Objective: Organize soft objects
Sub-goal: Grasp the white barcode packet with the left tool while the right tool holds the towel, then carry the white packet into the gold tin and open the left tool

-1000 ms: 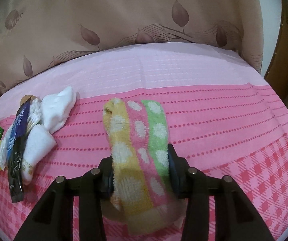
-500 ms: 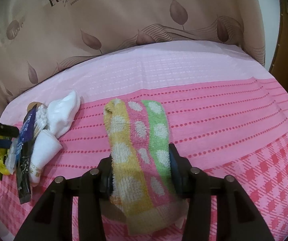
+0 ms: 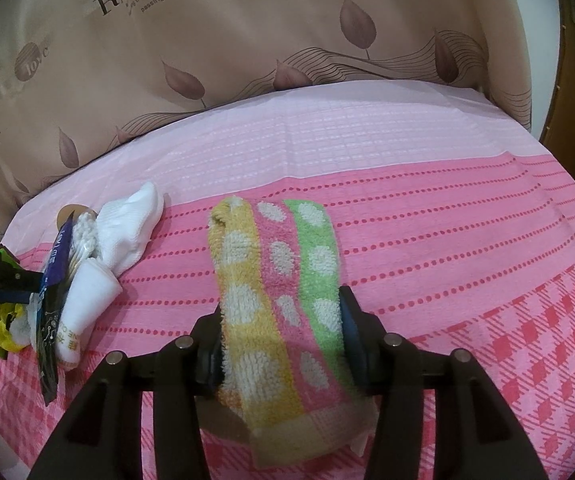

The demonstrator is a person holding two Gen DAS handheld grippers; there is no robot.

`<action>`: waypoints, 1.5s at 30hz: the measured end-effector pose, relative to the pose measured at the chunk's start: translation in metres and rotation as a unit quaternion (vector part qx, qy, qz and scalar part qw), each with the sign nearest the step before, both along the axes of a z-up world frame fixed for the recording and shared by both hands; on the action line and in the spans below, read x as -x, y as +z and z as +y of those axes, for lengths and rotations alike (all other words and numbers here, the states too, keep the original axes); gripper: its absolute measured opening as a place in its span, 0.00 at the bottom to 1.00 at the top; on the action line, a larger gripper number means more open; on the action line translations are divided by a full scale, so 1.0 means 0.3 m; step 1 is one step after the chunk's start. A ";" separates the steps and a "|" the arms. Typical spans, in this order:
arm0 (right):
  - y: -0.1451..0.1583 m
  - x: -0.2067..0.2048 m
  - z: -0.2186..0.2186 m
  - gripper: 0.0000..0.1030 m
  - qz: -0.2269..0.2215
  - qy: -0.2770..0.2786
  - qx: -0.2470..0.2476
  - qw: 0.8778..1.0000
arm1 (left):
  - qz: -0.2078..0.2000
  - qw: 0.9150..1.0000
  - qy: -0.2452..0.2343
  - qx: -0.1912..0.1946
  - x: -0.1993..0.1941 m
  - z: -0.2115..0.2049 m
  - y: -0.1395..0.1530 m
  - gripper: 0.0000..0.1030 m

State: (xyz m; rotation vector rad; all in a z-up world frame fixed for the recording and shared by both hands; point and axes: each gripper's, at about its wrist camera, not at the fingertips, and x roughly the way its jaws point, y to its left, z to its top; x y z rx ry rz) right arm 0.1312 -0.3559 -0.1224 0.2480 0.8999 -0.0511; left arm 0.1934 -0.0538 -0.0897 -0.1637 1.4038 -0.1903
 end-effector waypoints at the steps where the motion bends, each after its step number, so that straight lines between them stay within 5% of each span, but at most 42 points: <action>1: 0.000 0.000 0.002 0.46 0.000 0.000 0.000 1.000 | -0.001 1.000 0.001 -0.002 -0.001 -0.002 -0.003 0.58; 26: -0.001 0.000 0.007 0.48 0.002 0.002 0.006 1.000 | -0.081 0.996 -0.026 -0.006 0.155 0.082 0.241 0.53; 45: -0.003 -0.002 0.006 0.48 0.003 0.003 0.010 1.000 | -0.134 0.985 0.033 -0.099 0.197 0.497 0.409 0.53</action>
